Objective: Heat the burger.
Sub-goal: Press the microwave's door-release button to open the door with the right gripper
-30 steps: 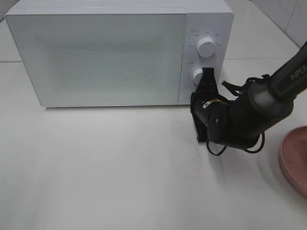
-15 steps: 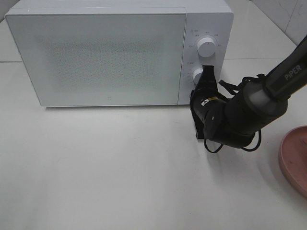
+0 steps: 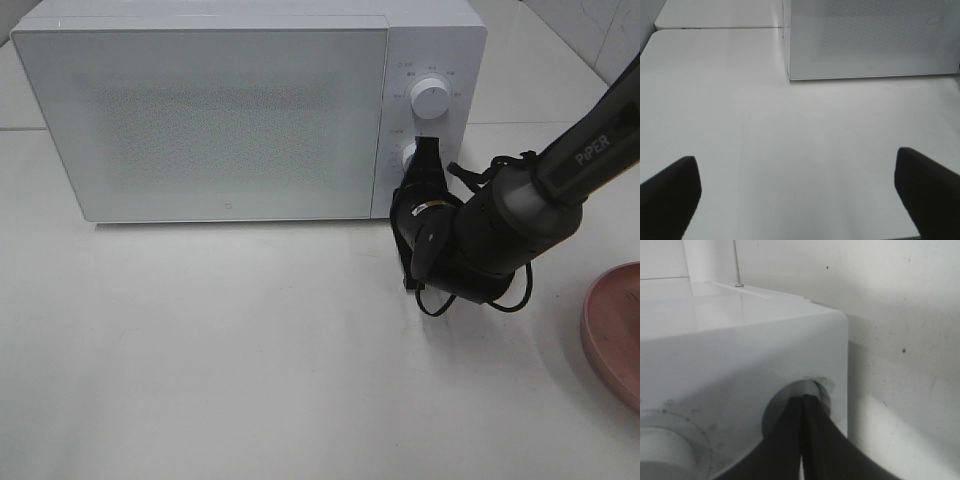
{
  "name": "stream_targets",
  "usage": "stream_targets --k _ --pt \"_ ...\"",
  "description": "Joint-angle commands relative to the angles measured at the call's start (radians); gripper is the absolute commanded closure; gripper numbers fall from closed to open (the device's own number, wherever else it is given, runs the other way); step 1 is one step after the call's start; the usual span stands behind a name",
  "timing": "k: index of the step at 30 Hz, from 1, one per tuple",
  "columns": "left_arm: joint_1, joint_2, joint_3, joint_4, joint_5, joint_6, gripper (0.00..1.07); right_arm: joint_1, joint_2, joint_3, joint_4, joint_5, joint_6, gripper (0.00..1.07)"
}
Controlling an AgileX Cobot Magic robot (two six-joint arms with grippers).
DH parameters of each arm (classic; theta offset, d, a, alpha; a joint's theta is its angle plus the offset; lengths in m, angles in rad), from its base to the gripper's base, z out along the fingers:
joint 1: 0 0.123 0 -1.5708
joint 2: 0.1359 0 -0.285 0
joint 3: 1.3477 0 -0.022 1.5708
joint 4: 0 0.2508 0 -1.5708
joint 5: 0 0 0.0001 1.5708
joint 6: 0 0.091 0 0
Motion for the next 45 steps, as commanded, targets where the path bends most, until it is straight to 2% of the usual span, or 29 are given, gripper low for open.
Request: stream_targets --k 1,6,21,29,37,45 --pt "-0.005 -0.021 0.002 0.0 -0.006 -0.004 0.03 -0.036 -0.01 -0.072 -0.066 -0.2 -0.02 1.07" --pt "-0.005 -0.021 0.002 0.0 -0.006 -0.004 0.03 -0.057 -0.01 -0.093 -0.118 -0.261 0.013 1.07" --pt "-0.005 -0.021 0.002 0.0 -0.006 -0.004 0.03 -0.057 -0.01 -0.093 -0.12 -0.222 -0.008 1.07" --pt "-0.005 -0.021 0.002 0.0 -0.006 -0.004 0.03 -0.043 -0.025 -0.034 -0.122 -0.185 0.014 1.06" --pt "-0.005 -0.021 0.002 0.0 -0.006 -0.004 0.03 -0.027 -0.051 0.014 -0.127 -0.059 0.067 1.06" --pt "-0.005 -0.021 0.002 0.0 -0.006 -0.004 0.03 -0.027 -0.108 0.066 -0.127 0.09 -0.024 1.06"
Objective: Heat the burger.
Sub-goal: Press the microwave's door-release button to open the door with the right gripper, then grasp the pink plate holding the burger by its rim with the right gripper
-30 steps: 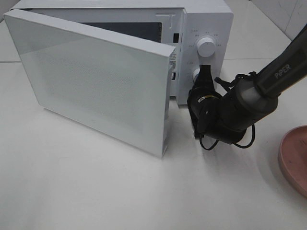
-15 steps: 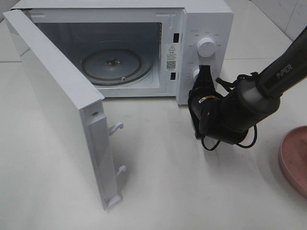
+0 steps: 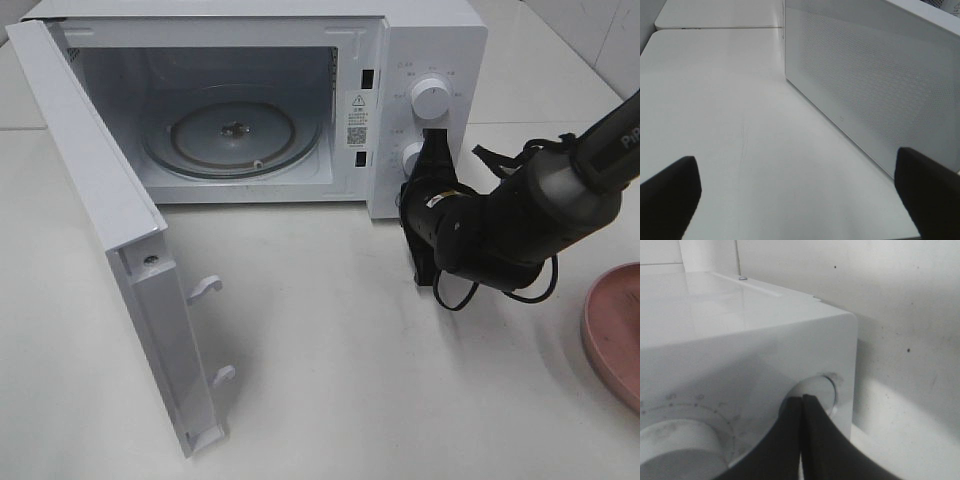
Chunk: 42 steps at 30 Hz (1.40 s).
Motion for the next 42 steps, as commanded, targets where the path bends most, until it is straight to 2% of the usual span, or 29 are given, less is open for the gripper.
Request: stream_targets --k 1,13,15,21,24,26,32,34,42 --pt "-0.005 -0.021 0.002 -0.001 -0.006 -0.004 0.03 -0.002 -0.047 0.02 -0.033 0.045 -0.054 1.06" --pt "-0.005 -0.021 0.002 -0.001 -0.006 -0.004 0.03 -0.002 -0.128 0.087 -0.044 0.19 -0.182 1.06" --pt "-0.005 -0.021 0.002 -0.001 -0.006 -0.004 0.03 -0.009 -0.212 0.135 -0.122 0.292 -0.284 1.05" --pt "-0.005 -0.021 0.002 -0.001 -0.006 -0.004 0.03 -0.009 -0.319 0.179 -0.202 0.46 -0.441 1.05" --pt "-0.005 -0.021 0.002 -0.001 -0.006 -0.004 0.03 -0.009 -0.335 0.181 -0.211 0.49 -0.469 1.04" --pt "-0.005 -0.021 0.002 -0.001 -0.006 -0.004 0.03 -0.009 -0.386 0.18 -0.264 0.617 -0.569 1.03" --pt "-0.005 -0.021 0.002 -0.001 -0.006 -0.004 0.03 -0.009 -0.434 0.18 -0.334 0.757 -0.696 1.02" --pt "-0.005 -0.021 0.002 -0.001 -0.006 -0.004 0.03 -0.009 -0.485 0.18 -0.417 0.936 -0.817 1.01" --pt "-0.005 -0.021 0.002 -0.001 -0.006 -0.004 0.03 -0.009 -0.577 0.18 -0.583 1.216 -1.05 0.99"
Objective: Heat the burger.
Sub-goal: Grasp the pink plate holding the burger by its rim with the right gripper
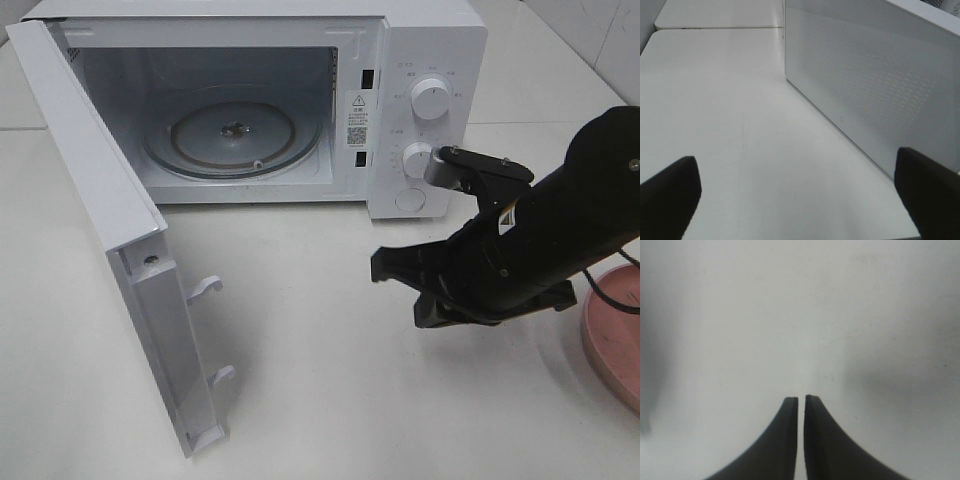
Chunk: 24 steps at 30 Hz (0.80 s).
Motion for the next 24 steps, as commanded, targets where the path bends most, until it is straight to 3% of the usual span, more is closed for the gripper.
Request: stream_targets --k 1,10,15,17,18,19,20,21,22,23,24 --pt "-0.005 -0.021 0.002 -0.001 -0.006 -0.004 0.03 -0.005 -0.037 0.002 -0.057 0.089 -0.098 0.99" --pt "-0.005 -0.021 0.002 -0.001 -0.006 -0.004 0.03 -0.094 -0.154 0.002 -0.08 0.306 -0.211 0.95" --pt "-0.005 -0.021 0.002 -0.001 -0.006 -0.004 0.03 -0.172 -0.194 0.002 -0.135 0.405 -0.227 0.85" --pt "-0.005 -0.021 0.002 -0.001 -0.006 -0.004 0.03 -0.23 -0.219 0.002 -0.158 0.415 -0.227 0.69" --pt "-0.005 -0.021 0.002 -0.001 -0.006 -0.004 0.03 -0.23 -0.219 0.002 -0.158 0.415 -0.227 0.69" --pt "-0.005 -0.021 0.002 -0.001 -0.006 -0.004 0.03 -0.263 -0.231 0.002 -0.177 0.415 -0.228 0.55" --pt "-0.005 -0.021 0.002 -0.001 -0.006 -0.004 0.03 -0.263 -0.231 0.002 -0.177 0.415 -0.228 0.55" --pt "-0.005 -0.021 0.002 -0.001 -0.006 -0.004 0.03 -0.28 -0.237 0.002 -0.188 0.415 -0.231 0.47" --pt "-0.005 -0.021 0.002 -0.001 -0.006 -0.004 0.03 -0.307 -0.24 0.002 -0.208 0.415 -0.24 0.3" --pt "-0.005 -0.021 0.002 -0.001 -0.006 -0.004 0.03 -0.307 -0.24 0.002 -0.208 0.415 -0.24 0.3" --pt "-0.005 -0.021 0.002 -0.001 -0.006 -0.004 0.03 -0.321 -0.24 0.002 -0.218 0.42 -0.245 0.22"
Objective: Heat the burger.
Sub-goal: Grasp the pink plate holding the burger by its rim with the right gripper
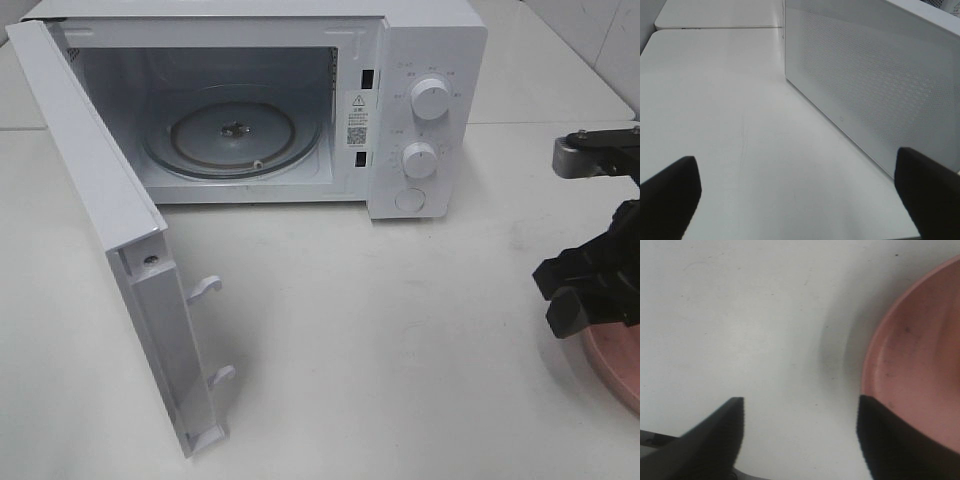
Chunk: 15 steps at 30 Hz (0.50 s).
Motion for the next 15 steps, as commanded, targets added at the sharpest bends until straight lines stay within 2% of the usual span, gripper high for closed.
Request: stream_targets --k 1,2,3,4,15 --pt "-0.005 -0.021 0.001 -0.001 -0.006 -0.004 0.03 -0.06 -0.006 0.001 -0.041 0.019 -0.042 0.12" --pt "-0.005 -0.021 0.001 -0.001 -0.006 -0.004 0.03 -0.06 -0.006 0.001 -0.041 0.019 -0.042 0.12" --pt "-0.005 -0.021 0.001 -0.001 -0.006 -0.004 0.03 -0.075 -0.006 0.001 -0.041 0.02 -0.06 0.06" --pt "-0.005 -0.021 0.001 -0.001 -0.006 -0.004 0.03 -0.083 -0.006 0.001 -0.041 0.02 -0.064 0.05" --pt "-0.005 -0.021 0.001 -0.001 -0.006 -0.004 0.03 -0.162 0.009 0.001 -0.052 -0.007 -0.087 0.07"
